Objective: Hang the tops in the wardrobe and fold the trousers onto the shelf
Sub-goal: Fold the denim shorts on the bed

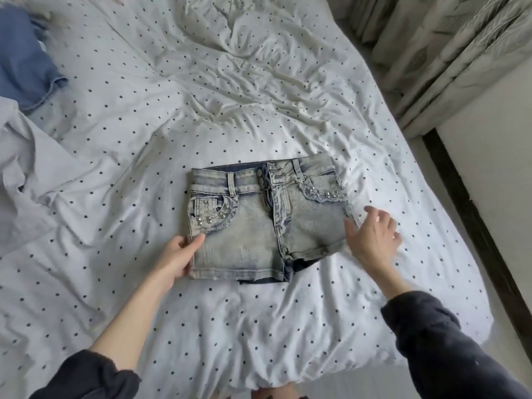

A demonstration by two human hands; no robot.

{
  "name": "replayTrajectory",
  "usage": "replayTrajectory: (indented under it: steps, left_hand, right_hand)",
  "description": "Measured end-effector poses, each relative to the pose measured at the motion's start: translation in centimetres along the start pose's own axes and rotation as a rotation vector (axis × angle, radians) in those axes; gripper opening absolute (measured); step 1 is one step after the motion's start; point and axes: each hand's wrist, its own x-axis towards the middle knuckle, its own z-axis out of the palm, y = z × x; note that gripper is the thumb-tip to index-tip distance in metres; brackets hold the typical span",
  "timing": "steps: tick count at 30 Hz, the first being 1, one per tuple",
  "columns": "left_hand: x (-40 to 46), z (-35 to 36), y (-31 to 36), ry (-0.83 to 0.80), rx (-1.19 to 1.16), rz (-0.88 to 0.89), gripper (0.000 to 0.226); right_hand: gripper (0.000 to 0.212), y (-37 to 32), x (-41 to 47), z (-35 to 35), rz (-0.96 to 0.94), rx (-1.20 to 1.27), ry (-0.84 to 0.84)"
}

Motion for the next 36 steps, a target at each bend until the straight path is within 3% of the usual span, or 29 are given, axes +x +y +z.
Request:
replayTrajectory:
  steps: [3, 5, 8, 12, 15, 18, 21, 23, 28, 31, 33, 36]
  left_hand:
    - [0.1, 0.7, -2.0, 0.058, 0.027, 0.041, 0.029]
    - [0.1, 1.0, -1.8, 0.120, 0.032, 0.102, 0.033]
    - [0.4, 1.2, -0.2, 0.155, -0.036, 0.174, 0.028]
    - [-0.2, 1.1, 2.1, 0.103, -0.110, 0.162, 0.027]
    - [-2.2, 1.9, 4.3, 0.012, -0.137, 0.257, 0.019]
    - [-3.7, 4.3, 7.0, -0.084, -0.123, 0.362, 0.021]
    - [-3.9, 8.8, 9.8, -0.131, -0.010, 0.444, 0.052]
    - [-4.1, 12.3, 11.2, -0.177, 0.055, 0.497, 0.058]
    - [-3.3, 18.6, 10.7, -0.324, 0.295, 0.595, 0.055]
    - [-1.6, 18.0, 8.1, -0.073, 0.215, 0.708, 0.043]
    - [-0.5, 16.3, 6.1, 0.106, 0.168, 0.689, 0.040]
    - [1.5, 13.7, 4.2, 0.144, 0.140, 0.584, 0.037]
  right_hand:
    - [0.059, -1.6, -2.5, 3.3, -0.332, -0.086, -0.014]
    - [0.059, -3.5, -3.9, 5.2, -0.544, -0.070, -0.076]
    - [0.059, -6.8, -5.0, 7.2, -0.695, -0.061, -0.186]
    - [0.065, -8.6, -3.7, 8.2, -0.650, -0.117, -0.462]
    - [0.052, -8.5, -3.0, 6.3, -0.543, 0.281, -0.559]
    - [0.047, -7.1, -2.0, 3.2, -0.224, 0.773, -0.624]
    - [0.049, -4.5, -0.8, 0.3, -0.064, 1.017, -0.590]
    - [0.050, -2.8, -0.3, -1.0, -0.024, 1.117, -0.537]
    - [0.046, 0.2, 0.3, -1.0, 0.062, 1.038, -0.425]
    - [0.042, 0.8, 0.4, 0.6, -0.009, 0.781, -0.334]
    - [0.042, 0.5, 0.8, 1.6, -0.104, 0.606, -0.272]
    - [0.039, -0.8, 2.4, 2.5, -0.090, 0.478, -0.227]
